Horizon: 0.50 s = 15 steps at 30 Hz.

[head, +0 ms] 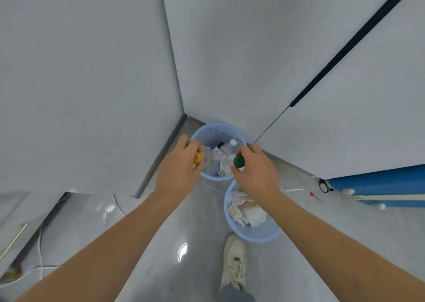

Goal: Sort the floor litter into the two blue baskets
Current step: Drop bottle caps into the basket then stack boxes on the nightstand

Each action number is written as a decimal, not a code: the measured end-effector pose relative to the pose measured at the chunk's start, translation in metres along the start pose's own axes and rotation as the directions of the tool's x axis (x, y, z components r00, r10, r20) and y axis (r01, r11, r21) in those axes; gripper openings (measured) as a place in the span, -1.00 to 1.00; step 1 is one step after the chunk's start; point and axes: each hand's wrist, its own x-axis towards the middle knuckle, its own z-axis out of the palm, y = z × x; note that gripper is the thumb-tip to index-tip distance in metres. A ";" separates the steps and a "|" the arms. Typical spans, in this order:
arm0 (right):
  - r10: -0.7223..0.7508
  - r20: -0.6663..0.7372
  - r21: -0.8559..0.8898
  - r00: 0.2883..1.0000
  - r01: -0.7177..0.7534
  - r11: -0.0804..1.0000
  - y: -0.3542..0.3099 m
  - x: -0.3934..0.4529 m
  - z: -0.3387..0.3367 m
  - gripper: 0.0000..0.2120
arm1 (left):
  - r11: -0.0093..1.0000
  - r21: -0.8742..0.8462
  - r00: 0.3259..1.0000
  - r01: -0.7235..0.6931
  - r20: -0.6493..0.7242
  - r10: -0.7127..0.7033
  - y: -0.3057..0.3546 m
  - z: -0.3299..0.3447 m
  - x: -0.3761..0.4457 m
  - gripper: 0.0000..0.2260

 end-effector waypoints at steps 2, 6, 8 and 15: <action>-0.010 0.017 -0.021 1.000 0.010 1.000 0.019 0.030 0.019 -0.77 | 1.000 0.023 1.000 -0.004 -0.005 0.004 -0.004 0.028 0.029 -0.82; -0.018 0.070 -0.077 0.997 0.024 0.997 0.051 0.077 0.056 -0.74 | 0.998 0.066 1.000 -0.010 0.017 0.009 -0.022 0.081 0.077 -0.82; -0.024 0.111 -0.111 0.994 0.036 0.993 0.065 0.092 0.072 -0.71 | 0.993 0.117 0.999 -0.007 0.047 0.002 -0.036 0.107 0.095 -0.81; -0.182 0.168 -0.102 0.969 0.201 0.974 0.068 0.110 0.124 -0.51 | 0.983 0.179 0.976 0.044 0.203 -0.081 -0.071 0.175 0.118 -0.77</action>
